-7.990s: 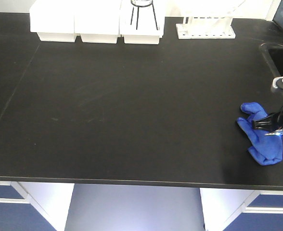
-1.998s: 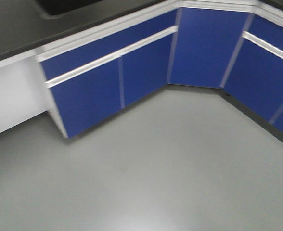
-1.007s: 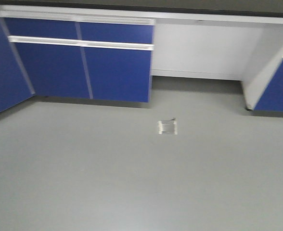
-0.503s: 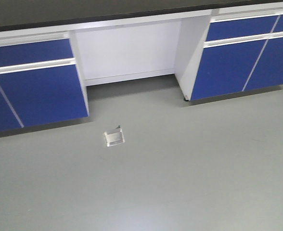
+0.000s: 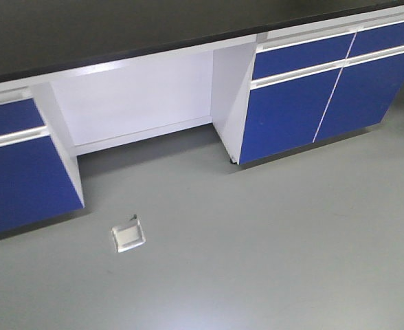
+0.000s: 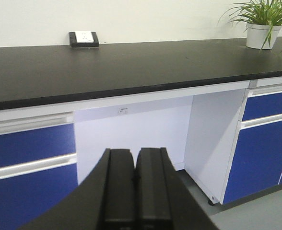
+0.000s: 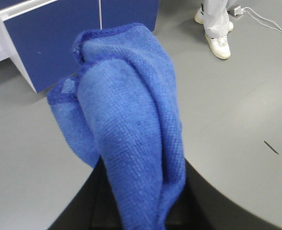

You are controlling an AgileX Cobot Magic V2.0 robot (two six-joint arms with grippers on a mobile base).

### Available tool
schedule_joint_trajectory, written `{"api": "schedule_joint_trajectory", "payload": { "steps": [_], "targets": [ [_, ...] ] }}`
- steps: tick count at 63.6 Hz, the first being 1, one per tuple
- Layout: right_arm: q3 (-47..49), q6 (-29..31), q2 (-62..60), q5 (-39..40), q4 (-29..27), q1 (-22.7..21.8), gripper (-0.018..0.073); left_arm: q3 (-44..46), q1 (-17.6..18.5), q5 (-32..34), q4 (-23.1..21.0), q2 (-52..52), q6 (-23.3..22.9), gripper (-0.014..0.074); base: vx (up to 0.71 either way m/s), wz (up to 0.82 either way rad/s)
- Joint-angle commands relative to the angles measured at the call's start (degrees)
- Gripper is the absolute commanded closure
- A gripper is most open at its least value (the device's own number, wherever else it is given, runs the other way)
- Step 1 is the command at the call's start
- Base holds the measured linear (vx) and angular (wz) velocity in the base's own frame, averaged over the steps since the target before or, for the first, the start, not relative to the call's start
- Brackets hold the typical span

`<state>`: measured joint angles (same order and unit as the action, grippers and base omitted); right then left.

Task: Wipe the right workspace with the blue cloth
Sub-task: 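Drive the base to the other black bench holding the cloth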

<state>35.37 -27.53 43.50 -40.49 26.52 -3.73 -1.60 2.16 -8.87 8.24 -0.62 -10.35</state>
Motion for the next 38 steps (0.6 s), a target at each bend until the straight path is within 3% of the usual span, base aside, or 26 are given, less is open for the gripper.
{"api": "schedule_joint_trajectory", "payload": {
  "steps": [1, 38],
  "targets": [
    [1.7, 0.3, -0.4, 3.4, 1.7, -0.1, 0.0564, -1.7, 0.3, 4.8, 0.1, -0.8, -0.5, 0.0602, 0.37, -0.18],
    [1.7, 0.3, -0.4, 3.4, 1.7, -0.1, 0.0564, -1.7, 0.3, 4.8, 0.1, -0.8, -0.5, 0.0602, 0.41, -0.07]
  ]
}}
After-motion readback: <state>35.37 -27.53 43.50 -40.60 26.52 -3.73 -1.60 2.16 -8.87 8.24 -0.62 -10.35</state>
